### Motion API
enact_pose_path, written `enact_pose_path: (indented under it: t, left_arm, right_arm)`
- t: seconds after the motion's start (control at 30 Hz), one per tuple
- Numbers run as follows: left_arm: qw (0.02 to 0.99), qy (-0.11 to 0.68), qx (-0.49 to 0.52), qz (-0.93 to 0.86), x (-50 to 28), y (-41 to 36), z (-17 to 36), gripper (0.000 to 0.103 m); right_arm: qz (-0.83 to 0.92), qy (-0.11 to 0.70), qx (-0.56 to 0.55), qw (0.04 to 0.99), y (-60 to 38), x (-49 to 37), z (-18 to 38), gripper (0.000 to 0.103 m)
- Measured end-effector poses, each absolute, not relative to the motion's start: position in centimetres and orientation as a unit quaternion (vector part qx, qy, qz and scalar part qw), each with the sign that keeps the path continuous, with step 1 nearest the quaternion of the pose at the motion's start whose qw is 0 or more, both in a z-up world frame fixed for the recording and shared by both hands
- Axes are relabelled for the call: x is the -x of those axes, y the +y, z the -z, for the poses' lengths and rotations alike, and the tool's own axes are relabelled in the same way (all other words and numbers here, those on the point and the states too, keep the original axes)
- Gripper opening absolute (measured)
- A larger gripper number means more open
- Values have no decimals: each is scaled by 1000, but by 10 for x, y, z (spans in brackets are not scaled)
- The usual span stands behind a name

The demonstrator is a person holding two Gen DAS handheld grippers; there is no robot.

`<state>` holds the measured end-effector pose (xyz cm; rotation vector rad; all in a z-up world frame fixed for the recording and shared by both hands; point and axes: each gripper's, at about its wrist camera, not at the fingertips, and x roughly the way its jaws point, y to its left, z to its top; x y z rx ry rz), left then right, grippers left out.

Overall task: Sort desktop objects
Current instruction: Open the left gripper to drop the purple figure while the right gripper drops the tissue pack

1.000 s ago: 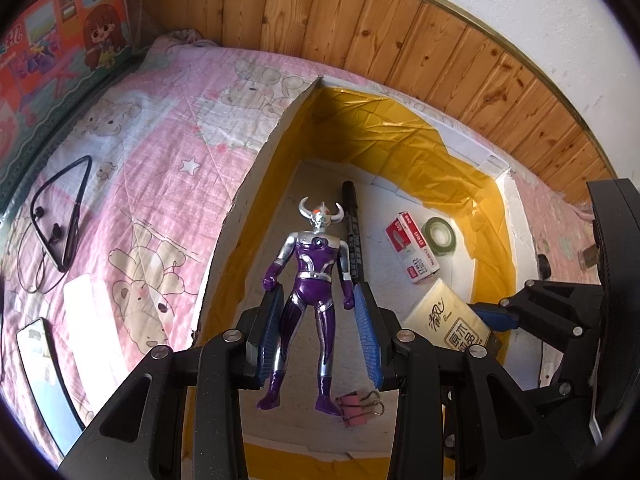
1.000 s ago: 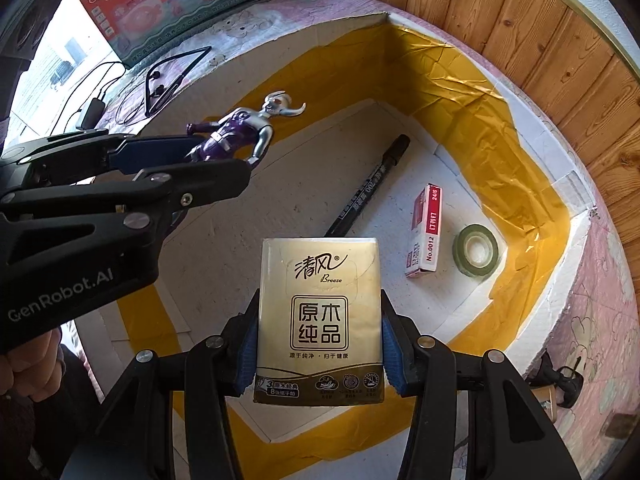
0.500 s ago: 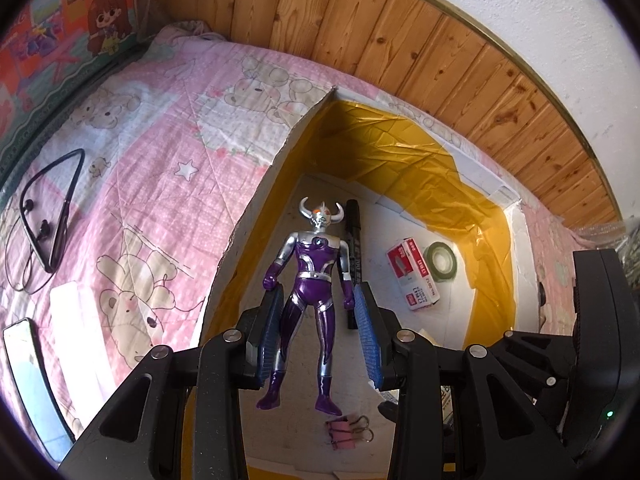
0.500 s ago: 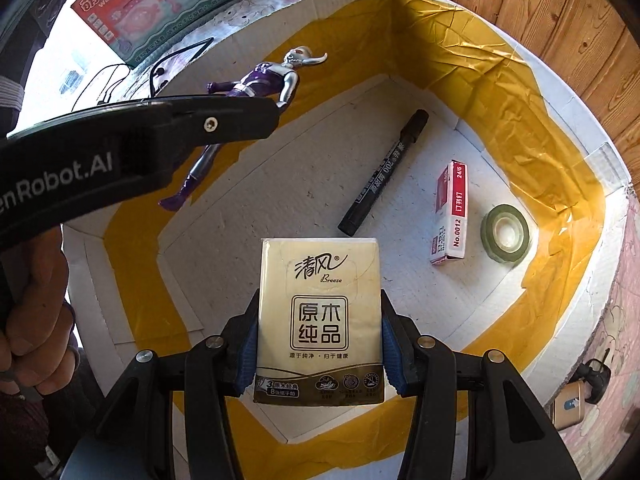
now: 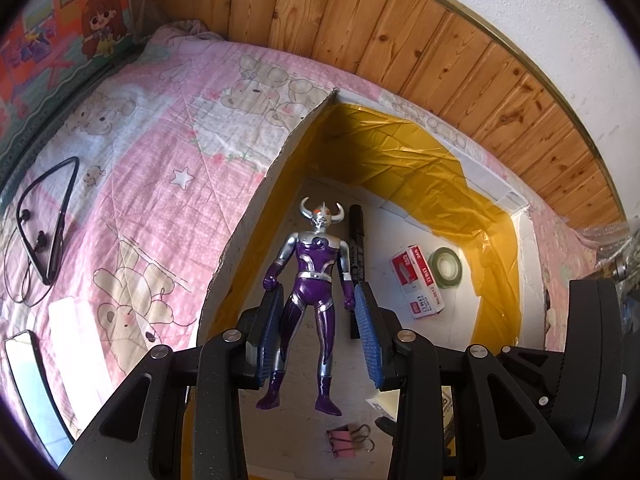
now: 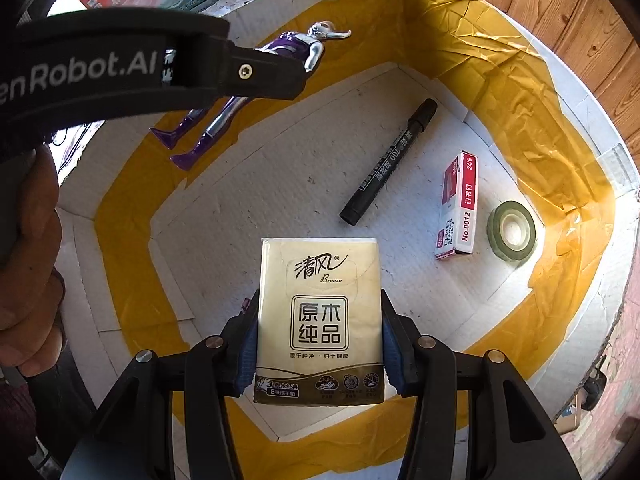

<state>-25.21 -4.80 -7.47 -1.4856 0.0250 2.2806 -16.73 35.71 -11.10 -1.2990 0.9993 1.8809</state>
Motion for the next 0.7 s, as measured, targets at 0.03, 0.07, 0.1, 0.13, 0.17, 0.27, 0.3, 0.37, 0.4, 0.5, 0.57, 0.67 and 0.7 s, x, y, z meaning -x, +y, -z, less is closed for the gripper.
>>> enact_pose_path:
  t: [0.03, 0.07, 0.1, 0.13, 0.17, 0.27, 0.3, 0.37, 0.4, 0.5, 0.57, 0.67, 0.7]
  left_arm:
    - [210, 11, 534, -819, 252, -47, 75, 39]
    - [210, 15, 533, -819, 251, -46, 75, 39]
    - [211, 20, 533, -819, 250, -44, 75, 41]
    - [210, 24, 532, -820, 249, -43, 75, 41]
    - [209, 28, 531, -821, 249, -42, 75, 41]
    - [208, 33, 531, -821, 249, -41, 76, 40]
    - [208, 33, 532, -820, 248, -41, 76, 41]
    - [210, 29, 533, -819, 248, -42, 75, 43]
    - [213, 25, 534, -818, 248, -42, 75, 46]
    - [213, 19, 535, -818, 248, -44, 73, 47]
    - [209, 16, 535, -818, 247, -46, 71, 47]
    - [209, 14, 533, -820, 246, -48, 67, 47]
    - [209, 15, 532, -820, 244, -48, 65, 47]
  right_arm:
    - [-715, 380, 493, 319, 357, 167, 111, 52]
    - [-715, 380, 492, 320, 356, 167, 110, 52]
    - [-714, 381, 492, 321, 356, 167, 111, 52]
    - [-713, 383, 492, 323, 356, 167, 111, 52]
    - [-712, 383, 491, 324, 356, 166, 110, 52]
    - [-709, 385, 488, 332, 354, 165, 108, 53]
    - [-708, 387, 487, 334, 353, 164, 108, 53]
    - [-708, 388, 485, 336, 352, 164, 106, 54]
    - [-708, 389, 484, 337, 351, 164, 105, 56]
    - [-708, 390, 480, 340, 348, 164, 102, 61]
    - [-708, 389, 479, 342, 347, 164, 100, 61]
    - [-709, 388, 475, 347, 344, 164, 95, 61]
    - [-710, 388, 473, 348, 343, 163, 93, 61]
